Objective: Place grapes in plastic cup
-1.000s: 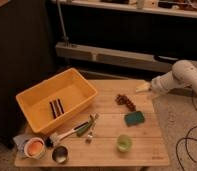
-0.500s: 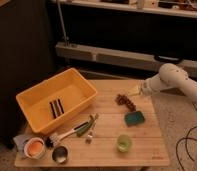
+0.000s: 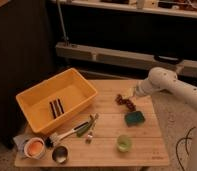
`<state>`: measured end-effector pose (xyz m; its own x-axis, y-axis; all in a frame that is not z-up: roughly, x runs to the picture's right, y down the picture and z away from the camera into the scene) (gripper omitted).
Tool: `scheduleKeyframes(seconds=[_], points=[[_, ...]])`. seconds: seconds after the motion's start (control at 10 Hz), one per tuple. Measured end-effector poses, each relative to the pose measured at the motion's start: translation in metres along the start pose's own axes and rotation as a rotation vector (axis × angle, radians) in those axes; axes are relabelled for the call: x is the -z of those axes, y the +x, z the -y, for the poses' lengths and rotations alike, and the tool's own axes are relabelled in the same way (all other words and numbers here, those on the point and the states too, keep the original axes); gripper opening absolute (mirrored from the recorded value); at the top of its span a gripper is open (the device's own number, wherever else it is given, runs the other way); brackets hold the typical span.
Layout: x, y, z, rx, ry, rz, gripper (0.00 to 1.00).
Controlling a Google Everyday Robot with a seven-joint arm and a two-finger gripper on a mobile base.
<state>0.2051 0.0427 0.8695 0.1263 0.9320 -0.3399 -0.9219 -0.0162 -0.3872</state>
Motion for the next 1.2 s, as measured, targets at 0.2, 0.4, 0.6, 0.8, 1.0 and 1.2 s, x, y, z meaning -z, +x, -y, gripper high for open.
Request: scheduleKeyframes(seconds=[0.2,0.4,0.6,0.8,1.0,1.2], points=[[-0.008,-0.008,0.004,0.023,0.032,0.015,0.65],[-0.017,-0.010,0.013,0.030,0.054,0.019,0.65],[-0.034,-0.007,0.017,0.043,0.066,0.012,0.65],[-0.043,-0.005,0.022,0.035,0.071,-0.001,0.65],[-0.055,0.001,0.023,0.021,0.061,-0.044,0.51],[-0.063,0.006,0.022,0.005,0.045,-0.078,0.30]])
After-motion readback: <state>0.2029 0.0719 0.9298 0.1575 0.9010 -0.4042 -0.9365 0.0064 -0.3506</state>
